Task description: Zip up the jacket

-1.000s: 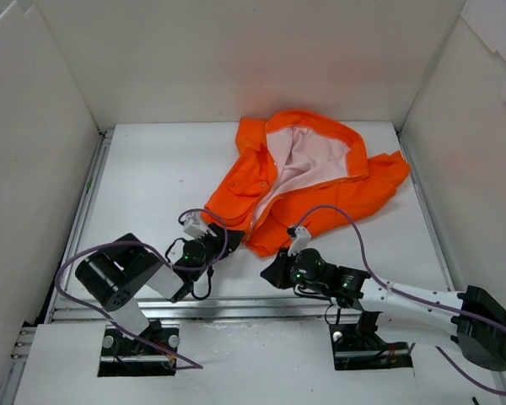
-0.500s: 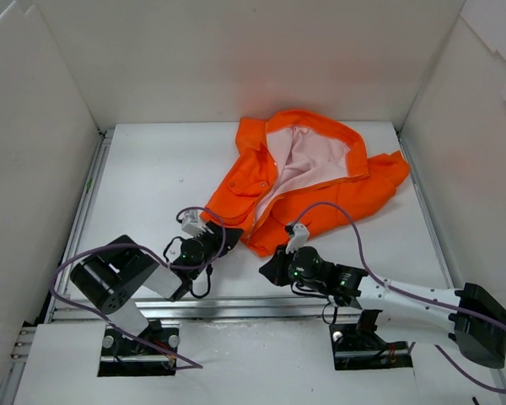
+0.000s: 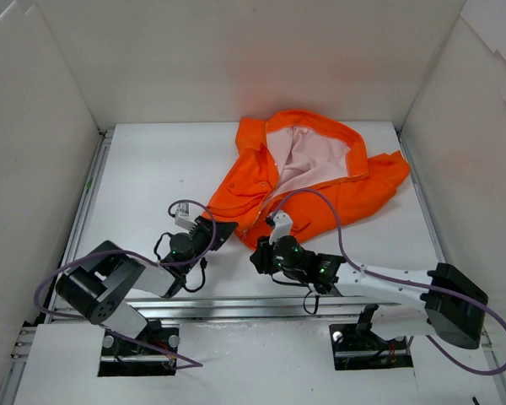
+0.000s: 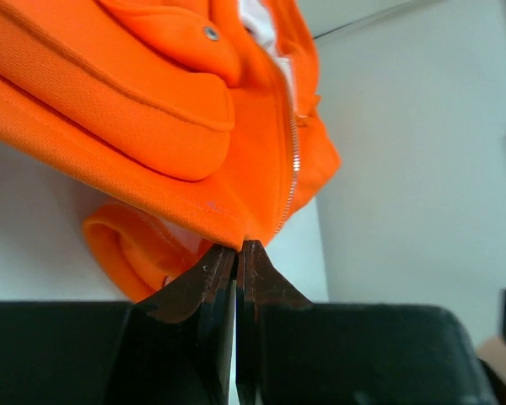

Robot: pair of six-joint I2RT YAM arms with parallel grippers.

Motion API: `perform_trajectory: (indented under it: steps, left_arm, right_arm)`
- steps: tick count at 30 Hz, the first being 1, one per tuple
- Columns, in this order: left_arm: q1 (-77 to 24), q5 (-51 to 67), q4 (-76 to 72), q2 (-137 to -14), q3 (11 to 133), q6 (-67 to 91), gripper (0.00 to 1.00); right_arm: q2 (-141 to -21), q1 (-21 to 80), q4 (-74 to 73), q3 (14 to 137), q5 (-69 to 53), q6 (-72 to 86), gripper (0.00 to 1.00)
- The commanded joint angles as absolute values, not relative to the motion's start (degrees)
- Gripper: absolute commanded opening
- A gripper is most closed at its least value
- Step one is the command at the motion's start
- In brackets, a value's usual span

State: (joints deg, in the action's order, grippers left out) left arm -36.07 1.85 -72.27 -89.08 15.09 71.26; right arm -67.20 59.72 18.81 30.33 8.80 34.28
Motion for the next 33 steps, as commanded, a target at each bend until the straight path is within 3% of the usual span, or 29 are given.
perform_trajectory:
  steps: [1, 5, 6, 9, 19, 21, 23, 29, 31, 32, 33]
  left_arm:
    - [-34.2, 6.1, -83.0, -84.0, 16.3, 74.5, 0.0]
    - [-33.0, 7.5, -74.8, -79.2, 16.7, 74.2, 0.0]
    - [-33.0, 7.3, -71.2, -76.9, 16.8, 73.8, 0.0]
    - [-33.0, 6.9, -64.2, -72.4, 17.3, 72.6, 0.0]
    - [-32.4, 7.2, -48.3, -64.3, 19.9, 70.0, 0.0]
    - [-31.9, 6.9, -48.2, -64.6, 19.5, 70.2, 0.0]
    - [-31.3, 7.4, -49.4, -65.5, 18.6, 70.8, 0.0]
    - [-29.7, 11.8, -56.9, -70.7, 17.8, 74.4, 0.0]
    - [-29.7, 12.4, -57.9, -71.1, 17.9, 74.9, 0.0]
    - [-29.7, 12.9, -58.0, -71.3, 17.9, 74.9, 0.0]
    - [-29.7, 13.0, -58.2, -71.4, 17.9, 75.1, 0.0]
  right_arm:
    - [-74.1, 59.8, 26.5, 34.9, 11.2, 26.6, 0.29]
    - [-80.3, 59.5, 30.8, 37.8, 12.5, 23.6, 0.31]
    - [-81.2, 59.2, 31.5, 38.2, 12.4, 23.3, 0.38]
    - [-83.8, 58.5, 34.8, 39.4, 12.8, 21.9, 0.47]
    - [-85.4, 56.8, 46.9, 36.7, 13.0, 19.4, 0.5]
    - [-83.9, 55.8, 48.0, 35.4, 11.4, 20.5, 0.61]
    - [-83.2, 54.7, 48.4, 34.6, 7.5, 21.3, 0.63]
    - [-85.7, 51.9, 49.1, 36.0, 2.1, 21.6, 0.6]
    - [-86.0, 51.4, 50.3, 36.2, 0.4, 21.9, 0.5]
    - [-86.1, 50.8, 50.6, 36.5, -1.3, 21.8, 0.4]
    - [-86.4, 50.5, 50.6, 36.8, -2.2, 21.7, 0.38]
